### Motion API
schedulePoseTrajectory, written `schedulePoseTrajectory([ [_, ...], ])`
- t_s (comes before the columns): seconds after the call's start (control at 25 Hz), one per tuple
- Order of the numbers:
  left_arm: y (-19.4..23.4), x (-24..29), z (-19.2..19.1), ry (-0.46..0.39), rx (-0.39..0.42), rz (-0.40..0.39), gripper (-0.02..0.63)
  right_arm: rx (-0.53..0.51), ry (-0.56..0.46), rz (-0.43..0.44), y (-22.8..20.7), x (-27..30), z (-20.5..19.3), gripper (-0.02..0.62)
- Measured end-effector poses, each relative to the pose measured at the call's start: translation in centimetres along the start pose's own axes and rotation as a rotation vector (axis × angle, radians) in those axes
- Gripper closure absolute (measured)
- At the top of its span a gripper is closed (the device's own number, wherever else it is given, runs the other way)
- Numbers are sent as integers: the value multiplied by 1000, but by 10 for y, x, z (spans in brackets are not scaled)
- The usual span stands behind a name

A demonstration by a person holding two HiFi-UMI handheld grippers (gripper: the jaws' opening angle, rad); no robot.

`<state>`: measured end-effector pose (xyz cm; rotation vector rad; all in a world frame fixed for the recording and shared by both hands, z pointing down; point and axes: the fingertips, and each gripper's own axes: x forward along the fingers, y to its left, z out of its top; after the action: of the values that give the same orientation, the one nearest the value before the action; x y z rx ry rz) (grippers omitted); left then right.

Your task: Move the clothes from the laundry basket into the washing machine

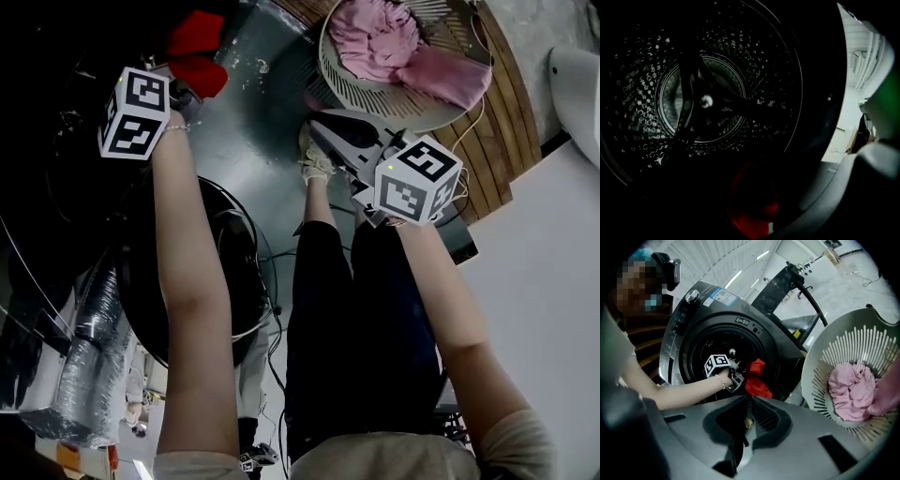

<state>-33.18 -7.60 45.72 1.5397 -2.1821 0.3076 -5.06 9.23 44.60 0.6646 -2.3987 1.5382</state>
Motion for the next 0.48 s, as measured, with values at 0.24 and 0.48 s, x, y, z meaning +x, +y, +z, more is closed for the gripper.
schedulePoseTrajectory([
  [0.24, -22, -45, -57, 137, -63, -71, 220, -9, 15, -3, -1, -4, -3, 561],
  [0.48, -11, -34, -123, 327, -125, -22, 212, 6, 5, -27, -12, -6, -1, 561],
])
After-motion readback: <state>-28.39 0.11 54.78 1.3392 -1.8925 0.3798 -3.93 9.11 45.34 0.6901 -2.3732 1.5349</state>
